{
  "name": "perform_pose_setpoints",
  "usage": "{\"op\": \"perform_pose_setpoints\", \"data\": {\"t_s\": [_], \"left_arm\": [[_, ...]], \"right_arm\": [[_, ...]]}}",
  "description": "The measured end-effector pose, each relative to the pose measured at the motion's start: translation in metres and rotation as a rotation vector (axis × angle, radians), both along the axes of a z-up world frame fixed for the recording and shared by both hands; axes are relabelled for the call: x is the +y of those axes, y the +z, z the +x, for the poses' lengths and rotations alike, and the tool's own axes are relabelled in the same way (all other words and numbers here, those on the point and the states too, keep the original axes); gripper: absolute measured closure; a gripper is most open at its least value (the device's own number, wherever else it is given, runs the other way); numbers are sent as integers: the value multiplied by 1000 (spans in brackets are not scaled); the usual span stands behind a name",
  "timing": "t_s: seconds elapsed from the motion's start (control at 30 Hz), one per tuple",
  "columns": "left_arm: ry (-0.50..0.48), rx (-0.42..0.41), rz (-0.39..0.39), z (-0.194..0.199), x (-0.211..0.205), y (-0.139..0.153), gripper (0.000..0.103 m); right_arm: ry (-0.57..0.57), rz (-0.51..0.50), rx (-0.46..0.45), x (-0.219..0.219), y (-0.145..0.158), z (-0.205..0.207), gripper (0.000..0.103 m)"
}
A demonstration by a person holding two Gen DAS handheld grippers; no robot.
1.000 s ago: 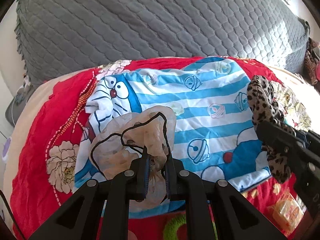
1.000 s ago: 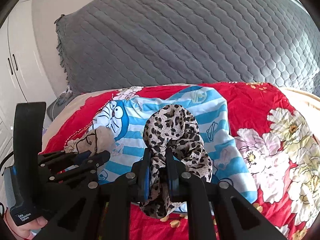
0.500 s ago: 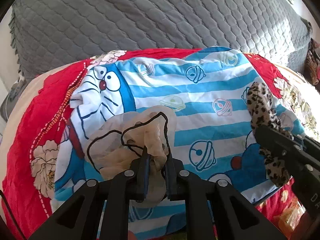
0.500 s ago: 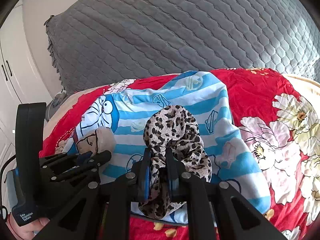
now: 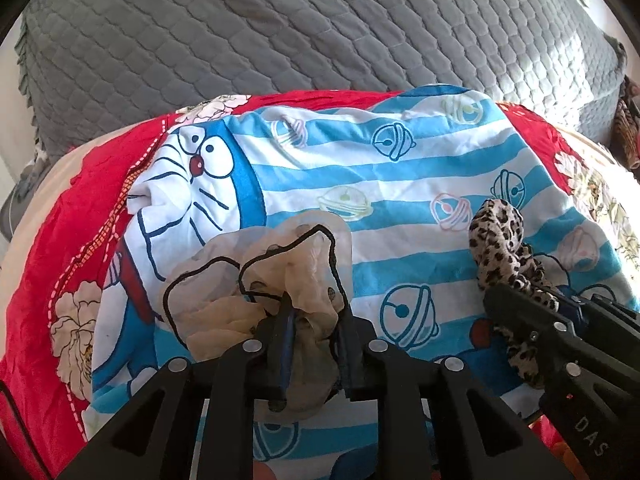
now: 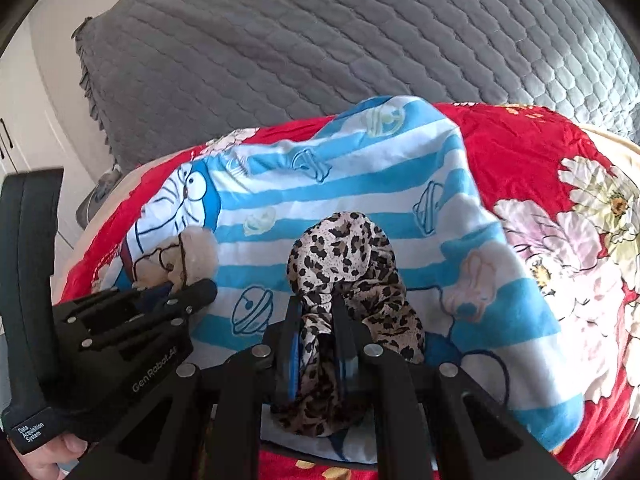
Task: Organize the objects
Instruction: 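Lower both scrunchies onto the shirt and open both tools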
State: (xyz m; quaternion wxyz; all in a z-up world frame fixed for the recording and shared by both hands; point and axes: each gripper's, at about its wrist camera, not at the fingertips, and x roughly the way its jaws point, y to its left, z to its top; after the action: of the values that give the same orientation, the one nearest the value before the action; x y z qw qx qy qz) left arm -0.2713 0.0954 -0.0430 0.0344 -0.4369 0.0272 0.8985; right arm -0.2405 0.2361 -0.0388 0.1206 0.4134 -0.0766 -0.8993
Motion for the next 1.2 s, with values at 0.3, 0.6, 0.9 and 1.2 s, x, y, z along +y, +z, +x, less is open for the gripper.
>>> {"op": "perform_pose_setpoints", "data": {"t_s": [0.3, 0.6, 0.9, 1.2], "left_arm": [[-4, -11, 14, 0, -3, 0, 67], [2, -9, 30, 5, -11, 2, 57], [4, 4, 37, 12, -17, 10, 41], [11, 16, 28, 20, -24, 19, 39]], "right_arm": [[-6, 3, -35, 0, -7, -3, 81], [28, 22, -25, -9, -5, 2, 53], [30, 16, 0, -7, 9, 7, 39], [26, 34, 29, -4, 18, 10, 39]]}}
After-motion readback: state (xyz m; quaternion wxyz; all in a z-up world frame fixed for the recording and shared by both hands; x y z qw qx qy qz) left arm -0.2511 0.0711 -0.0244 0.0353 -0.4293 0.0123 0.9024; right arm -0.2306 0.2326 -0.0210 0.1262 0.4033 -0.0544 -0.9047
